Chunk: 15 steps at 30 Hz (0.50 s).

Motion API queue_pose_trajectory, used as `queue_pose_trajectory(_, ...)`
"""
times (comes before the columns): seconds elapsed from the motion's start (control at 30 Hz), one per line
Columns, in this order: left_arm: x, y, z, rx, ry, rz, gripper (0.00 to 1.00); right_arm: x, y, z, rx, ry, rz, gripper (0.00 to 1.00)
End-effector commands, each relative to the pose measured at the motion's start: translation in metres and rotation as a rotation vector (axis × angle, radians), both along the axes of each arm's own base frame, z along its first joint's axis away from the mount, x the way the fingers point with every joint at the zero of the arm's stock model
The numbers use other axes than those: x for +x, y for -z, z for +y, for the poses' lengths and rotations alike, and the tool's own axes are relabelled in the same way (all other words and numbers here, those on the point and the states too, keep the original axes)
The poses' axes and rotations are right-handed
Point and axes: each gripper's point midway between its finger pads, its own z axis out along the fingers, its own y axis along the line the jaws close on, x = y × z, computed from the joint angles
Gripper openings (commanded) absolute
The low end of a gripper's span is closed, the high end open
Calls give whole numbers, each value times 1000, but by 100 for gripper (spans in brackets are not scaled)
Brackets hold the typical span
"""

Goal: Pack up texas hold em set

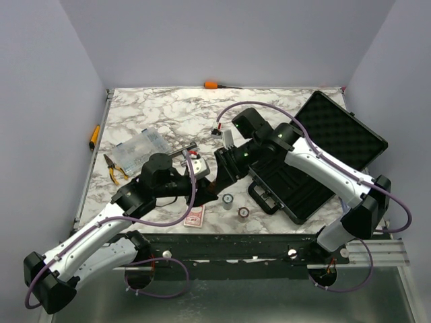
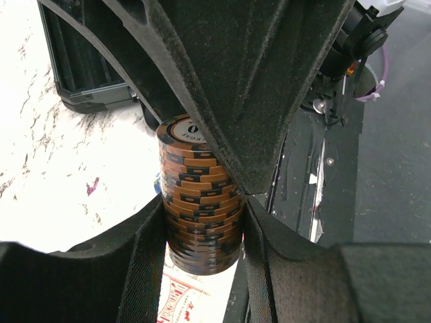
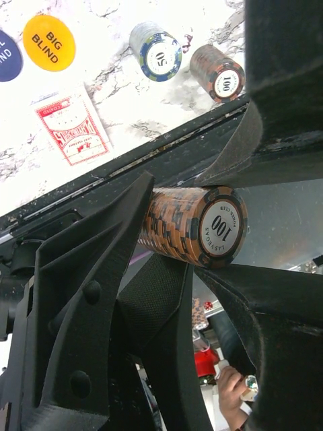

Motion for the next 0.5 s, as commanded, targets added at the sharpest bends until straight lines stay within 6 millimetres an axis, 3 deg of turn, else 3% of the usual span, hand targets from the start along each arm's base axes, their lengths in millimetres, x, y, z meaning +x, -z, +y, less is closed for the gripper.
queue_pose_trajectory(0.0,2,-4,-4,-40,-15,5,0,-7,-24,-1,71,-16,-50,13)
queue_pose_trajectory(0.1,2,-3,-4,-42,-23,8,0,-4,-24,-4,61,1,-75,35)
queue_pose_trajectory(0.4,3,4,-2,-47,-53,27,0,3,-23,-7,36,34,-117,81)
queue_pose_trajectory(0.47,3,7,-1,-43,-58,32,0,6,-23,-9,27,47,-136,88)
